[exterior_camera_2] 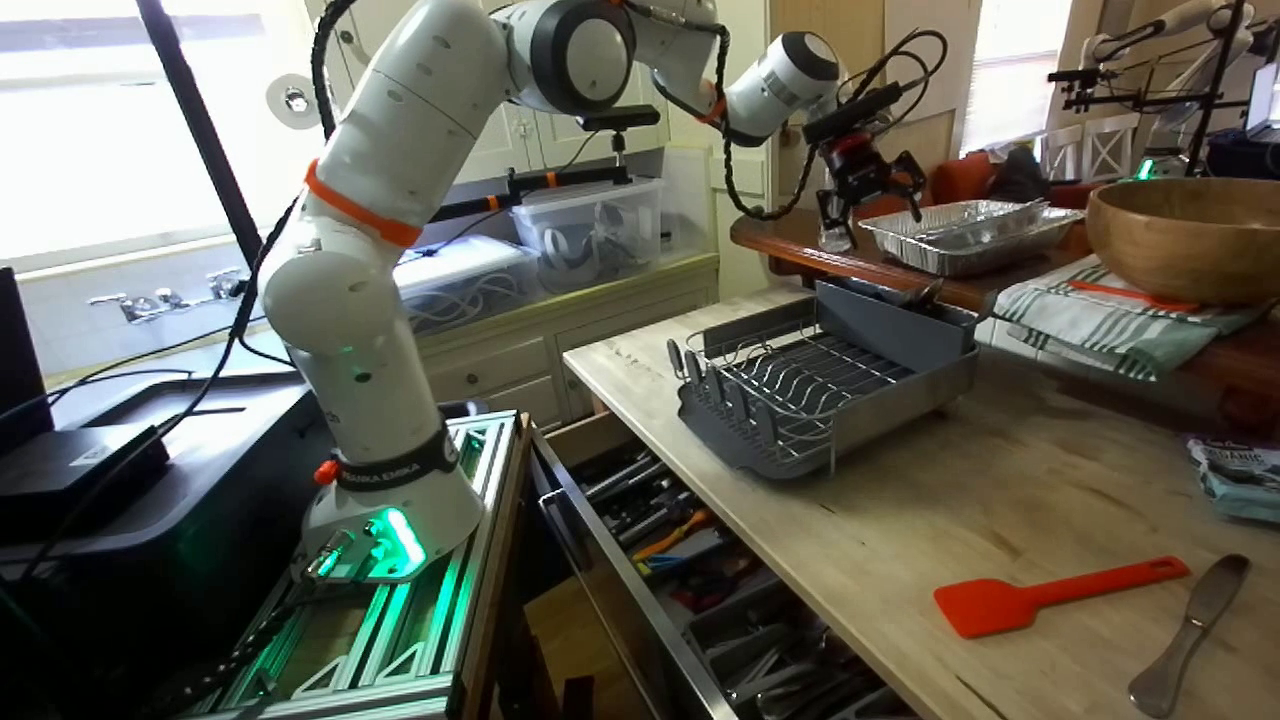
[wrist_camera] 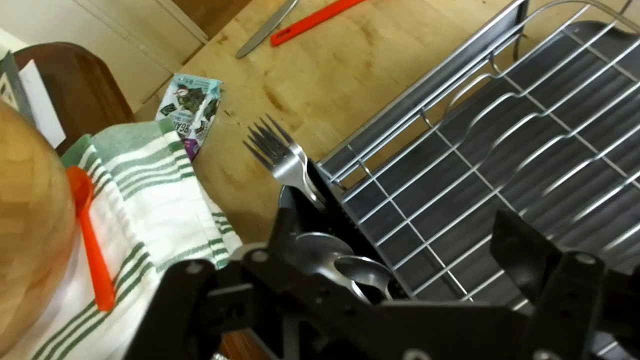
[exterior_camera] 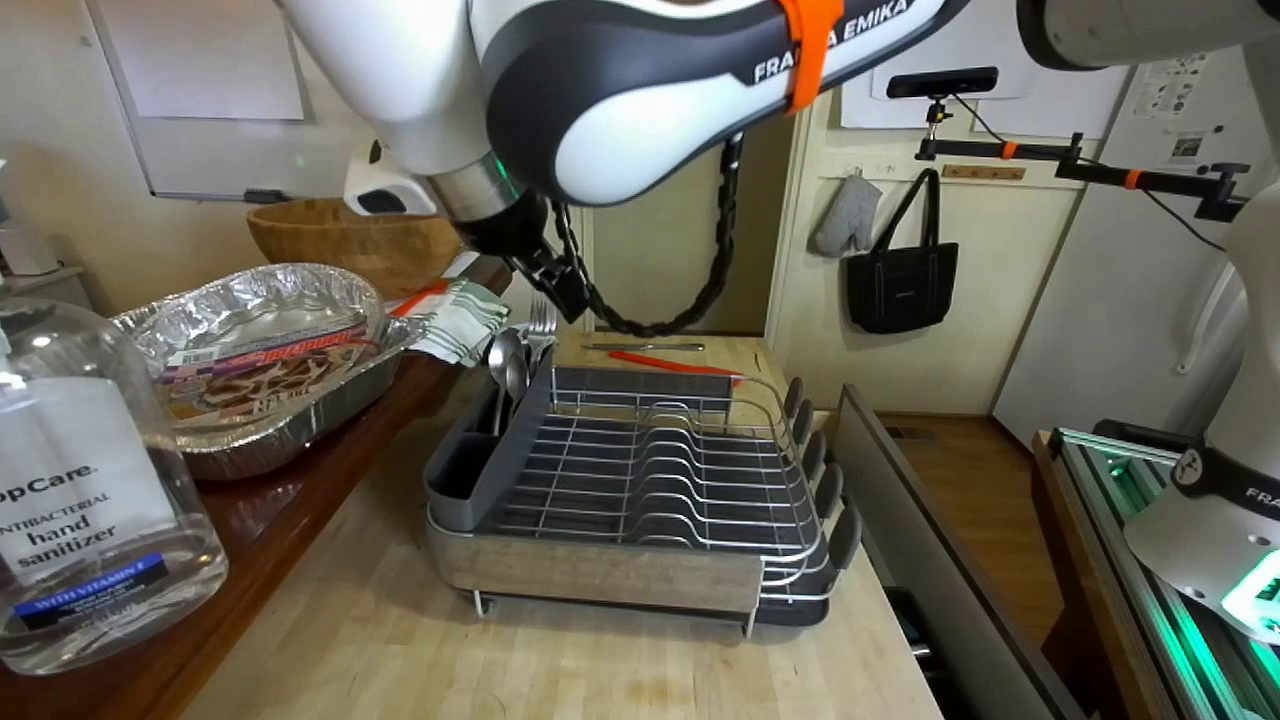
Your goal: Place the spoon on the dish rack
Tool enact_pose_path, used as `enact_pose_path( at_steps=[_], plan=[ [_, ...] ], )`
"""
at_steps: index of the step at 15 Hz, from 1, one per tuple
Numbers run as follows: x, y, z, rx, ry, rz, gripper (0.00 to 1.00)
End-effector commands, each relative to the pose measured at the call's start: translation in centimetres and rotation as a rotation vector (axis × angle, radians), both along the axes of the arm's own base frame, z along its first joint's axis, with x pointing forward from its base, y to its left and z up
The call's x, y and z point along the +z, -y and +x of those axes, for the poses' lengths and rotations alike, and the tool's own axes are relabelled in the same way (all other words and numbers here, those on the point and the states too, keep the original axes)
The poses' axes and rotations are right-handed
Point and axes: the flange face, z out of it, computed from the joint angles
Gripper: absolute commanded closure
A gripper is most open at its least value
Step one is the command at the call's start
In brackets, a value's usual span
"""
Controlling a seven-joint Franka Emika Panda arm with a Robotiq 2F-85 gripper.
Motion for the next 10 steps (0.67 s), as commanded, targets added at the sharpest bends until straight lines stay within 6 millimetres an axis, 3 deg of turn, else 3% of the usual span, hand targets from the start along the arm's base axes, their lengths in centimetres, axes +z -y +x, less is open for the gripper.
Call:
enact_pose_path(
  at_steps=[1,5,10],
  plan=[
    [2.2,4.0,-1.1,-0.143,-0.012,0.136,0.0],
    [2.1,9.1,-0.7,-0.303,-0.018,0.283,0.0],
    [0.4,13.0,-0.6,-0.474,0.036,0.495,0.0]
  ],
)
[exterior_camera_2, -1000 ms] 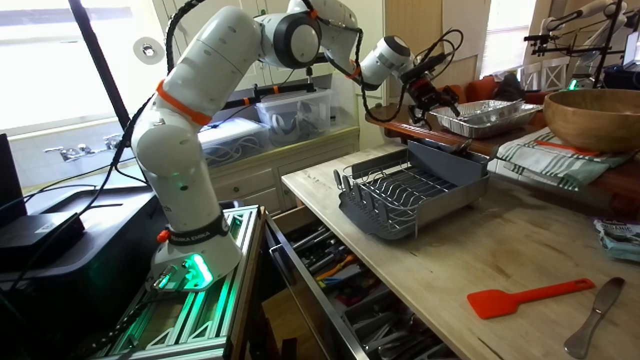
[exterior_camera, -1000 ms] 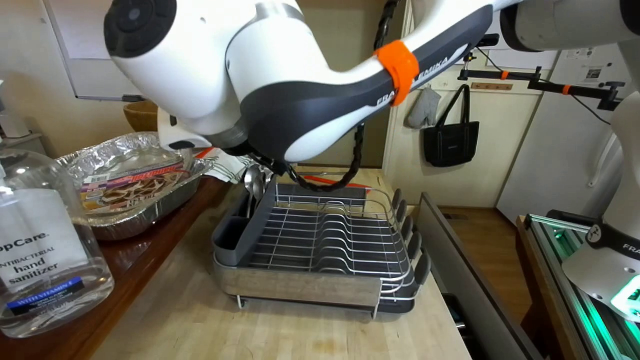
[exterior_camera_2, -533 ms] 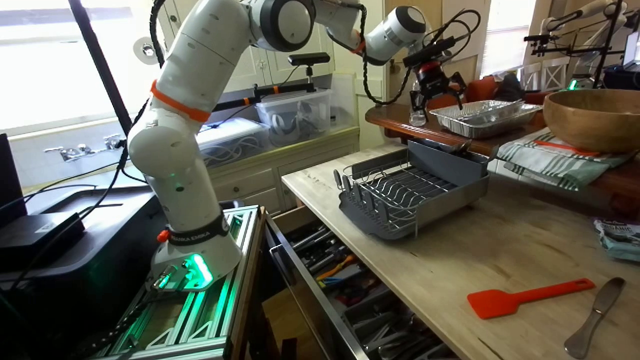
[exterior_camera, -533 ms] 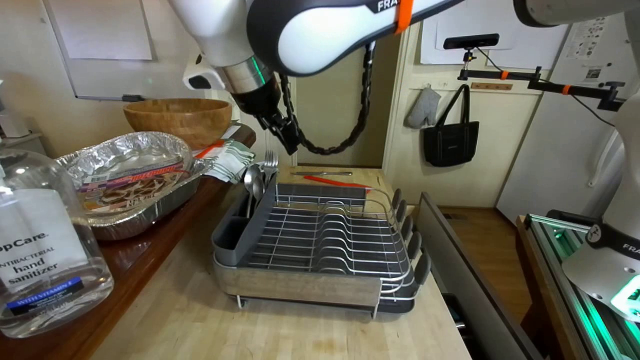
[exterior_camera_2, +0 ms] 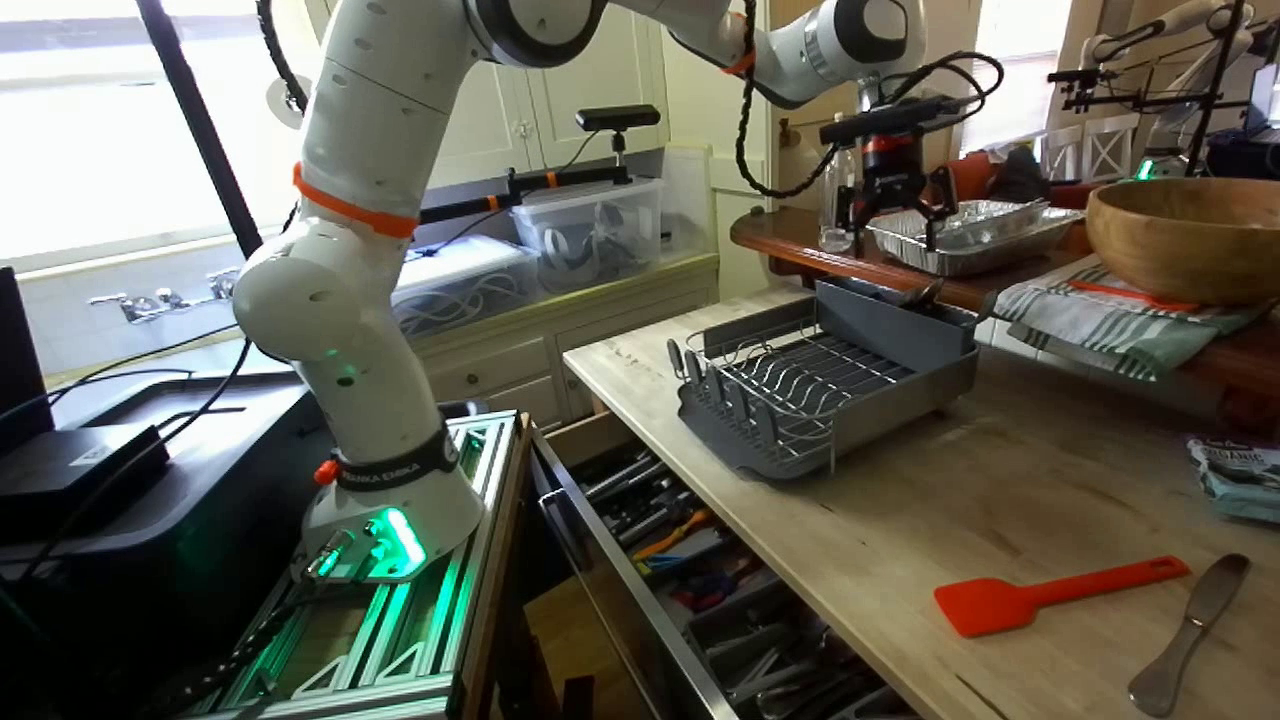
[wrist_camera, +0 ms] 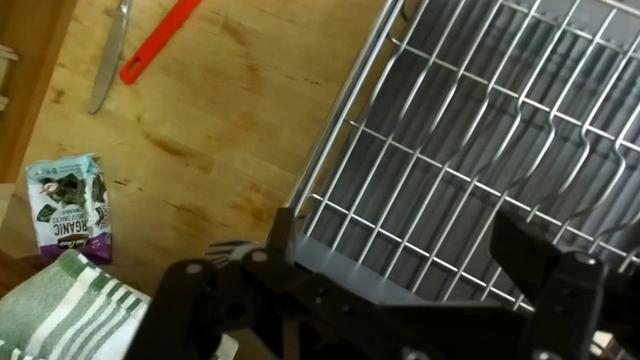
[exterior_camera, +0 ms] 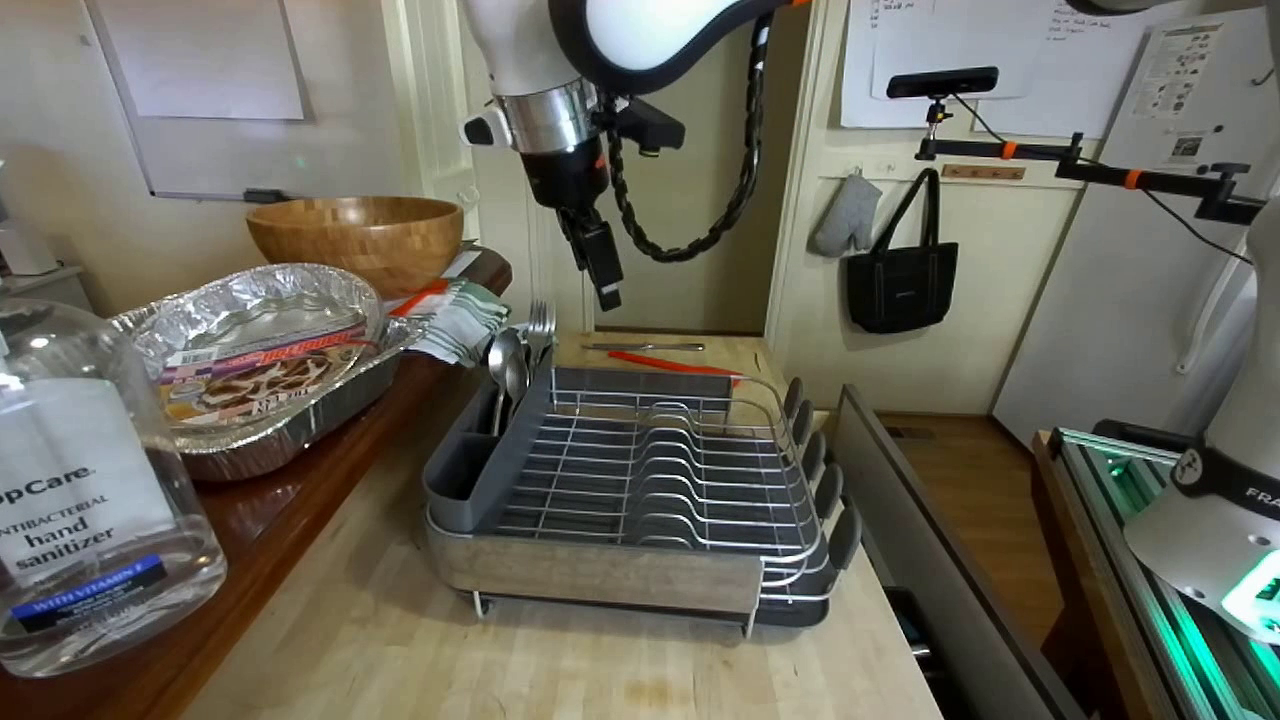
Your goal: Place the spoon on the dish rack
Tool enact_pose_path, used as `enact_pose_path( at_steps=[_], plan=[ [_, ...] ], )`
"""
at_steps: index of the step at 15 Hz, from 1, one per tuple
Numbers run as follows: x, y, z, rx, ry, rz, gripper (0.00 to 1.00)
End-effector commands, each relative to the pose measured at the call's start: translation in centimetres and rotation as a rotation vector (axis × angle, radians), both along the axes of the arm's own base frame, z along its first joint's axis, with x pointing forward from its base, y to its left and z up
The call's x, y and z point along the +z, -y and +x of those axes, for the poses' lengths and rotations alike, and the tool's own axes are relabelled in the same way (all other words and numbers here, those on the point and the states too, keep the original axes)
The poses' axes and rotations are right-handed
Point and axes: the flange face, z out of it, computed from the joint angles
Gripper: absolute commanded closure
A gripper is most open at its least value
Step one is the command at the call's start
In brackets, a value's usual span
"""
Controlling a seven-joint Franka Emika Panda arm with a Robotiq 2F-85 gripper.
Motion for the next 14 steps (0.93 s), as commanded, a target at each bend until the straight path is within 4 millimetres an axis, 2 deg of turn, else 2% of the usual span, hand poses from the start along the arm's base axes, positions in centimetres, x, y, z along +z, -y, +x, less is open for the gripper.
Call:
enact_pose_path(
  at_steps=[1,4,8,9,14],
  plan=[
    [-1.4,1.8,-1.3,-0.131,0.056,0.15,0.0],
    [-2.1,2.8,-1.5,-0.218,0.121,0.275,0.0],
    [-1.5,4.3,-2.1,-0.324,0.25,0.422,0.0],
    [-1.9,3.2,-0.3,-0.261,0.205,0.366,0.0],
    [-1.4,4.1,-1.3,-0.302,0.243,0.4,0.0]
  ],
)
